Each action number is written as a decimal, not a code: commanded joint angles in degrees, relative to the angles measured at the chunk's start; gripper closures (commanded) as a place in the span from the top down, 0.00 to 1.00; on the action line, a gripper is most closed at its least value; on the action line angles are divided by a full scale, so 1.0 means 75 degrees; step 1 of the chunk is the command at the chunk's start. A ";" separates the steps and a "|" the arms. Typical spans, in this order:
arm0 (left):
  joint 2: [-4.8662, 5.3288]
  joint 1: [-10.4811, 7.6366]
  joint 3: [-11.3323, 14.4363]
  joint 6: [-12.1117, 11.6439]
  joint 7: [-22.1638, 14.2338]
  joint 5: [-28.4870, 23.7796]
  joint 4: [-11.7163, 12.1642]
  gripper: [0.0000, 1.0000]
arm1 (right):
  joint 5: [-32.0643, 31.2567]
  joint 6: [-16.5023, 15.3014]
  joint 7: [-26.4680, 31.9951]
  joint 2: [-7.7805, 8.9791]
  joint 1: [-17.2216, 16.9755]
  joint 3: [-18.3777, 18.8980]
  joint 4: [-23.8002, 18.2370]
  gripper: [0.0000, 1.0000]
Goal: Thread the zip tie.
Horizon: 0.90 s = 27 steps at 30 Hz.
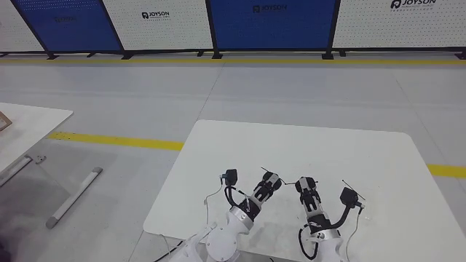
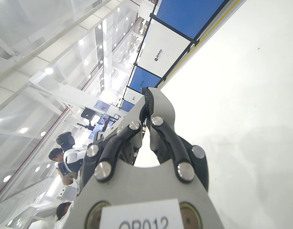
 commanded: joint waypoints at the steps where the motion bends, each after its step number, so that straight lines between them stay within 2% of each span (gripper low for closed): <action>1: 0.0001 0.0014 -0.0017 0.0004 -0.0006 0.0020 -0.0016 0.05 | -0.0029 0.0044 -0.0018 -0.0007 0.0012 -0.0015 -0.0011 0.00; 3: 0.0003 0.0030 -0.0048 0.0004 -0.0022 0.0019 -0.0049 0.04 | -0.0076 0.0093 -0.0037 -0.0015 0.0019 -0.0034 -0.0037 0.00; 8: 0.0005 0.0066 -0.0086 -0.0012 -0.0067 0.0044 -0.0080 0.10 | -0.0137 0.0155 -0.0066 -0.0029 0.0014 -0.0064 -0.0073 0.00; 9: 0.0007 0.0076 -0.0083 -0.0018 -0.0099 0.0068 -0.0090 0.17 | -0.0149 0.0169 -0.0068 -0.0033 0.0015 -0.0071 -0.0073 0.00; 12: 0.0008 0.0093 -0.0076 -0.0033 -0.0156 0.0131 -0.0107 0.22 | -0.0166 0.0201 -0.0068 -0.0042 0.0023 -0.0088 -0.0072 0.00; 19: -0.0006 0.0063 0.0013 0.0001 -0.0234 0.0332 -0.0063 0.16 | -0.0190 0.0225 -0.0084 -0.0064 0.0045 -0.0118 -0.0065 0.00; 27: -0.0032 0.0048 0.0122 0.0032 -0.0199 0.0502 -0.0021 0.00 | -0.0154 0.0204 -0.0088 -0.0086 0.0065 -0.0120 -0.0025 0.00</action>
